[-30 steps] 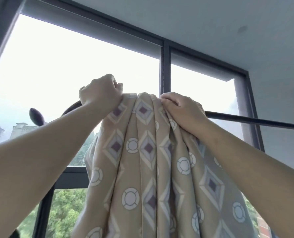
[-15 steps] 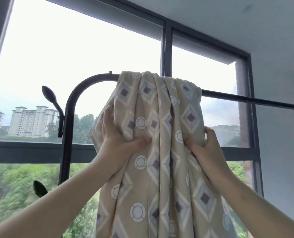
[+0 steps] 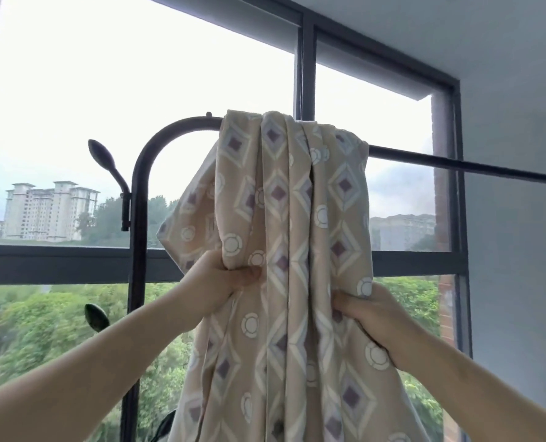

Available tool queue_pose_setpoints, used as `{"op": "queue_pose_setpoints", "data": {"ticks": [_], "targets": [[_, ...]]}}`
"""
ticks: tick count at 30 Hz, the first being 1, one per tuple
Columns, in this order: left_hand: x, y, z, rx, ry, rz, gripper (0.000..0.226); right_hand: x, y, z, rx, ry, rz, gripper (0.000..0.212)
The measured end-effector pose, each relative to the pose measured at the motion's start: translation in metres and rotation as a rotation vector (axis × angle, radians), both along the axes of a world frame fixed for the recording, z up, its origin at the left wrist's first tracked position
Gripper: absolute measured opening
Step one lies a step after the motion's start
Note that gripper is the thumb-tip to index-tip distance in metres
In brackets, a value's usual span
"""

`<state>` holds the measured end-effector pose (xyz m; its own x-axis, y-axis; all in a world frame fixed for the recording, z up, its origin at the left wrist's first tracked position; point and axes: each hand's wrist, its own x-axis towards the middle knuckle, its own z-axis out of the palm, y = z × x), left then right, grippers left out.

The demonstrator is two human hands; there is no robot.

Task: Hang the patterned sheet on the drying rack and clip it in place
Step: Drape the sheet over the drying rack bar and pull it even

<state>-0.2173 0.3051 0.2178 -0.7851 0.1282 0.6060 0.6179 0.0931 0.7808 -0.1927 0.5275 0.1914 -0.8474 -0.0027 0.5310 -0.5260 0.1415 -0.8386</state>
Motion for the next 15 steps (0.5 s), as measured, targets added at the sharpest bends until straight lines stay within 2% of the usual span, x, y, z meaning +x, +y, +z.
{"op": "queue_pose_setpoints", "data": {"ticks": [4,6,9,12,15], "targets": [[0.003,-0.003,0.021,0.002,0.152,0.033,0.015,0.004,-0.007,0.021,0.075,0.074,-0.041,0.011],[0.008,-0.007,0.046,-0.042,0.287,0.091,0.017,0.007,-0.008,0.044,0.136,0.147,-0.042,0.021],[0.014,-0.013,0.092,-0.231,0.470,0.211,0.013,0.011,-0.012,0.089,0.184,0.254,-0.059,0.039],[0.011,-0.019,0.133,-0.355,0.575,0.299,0.007,0.008,-0.018,0.129,0.255,0.356,-0.119,0.034],[0.010,-0.018,0.163,-0.400,0.649,0.349,0.019,0.002,-0.019,0.160,0.280,0.439,-0.147,0.032]]}}
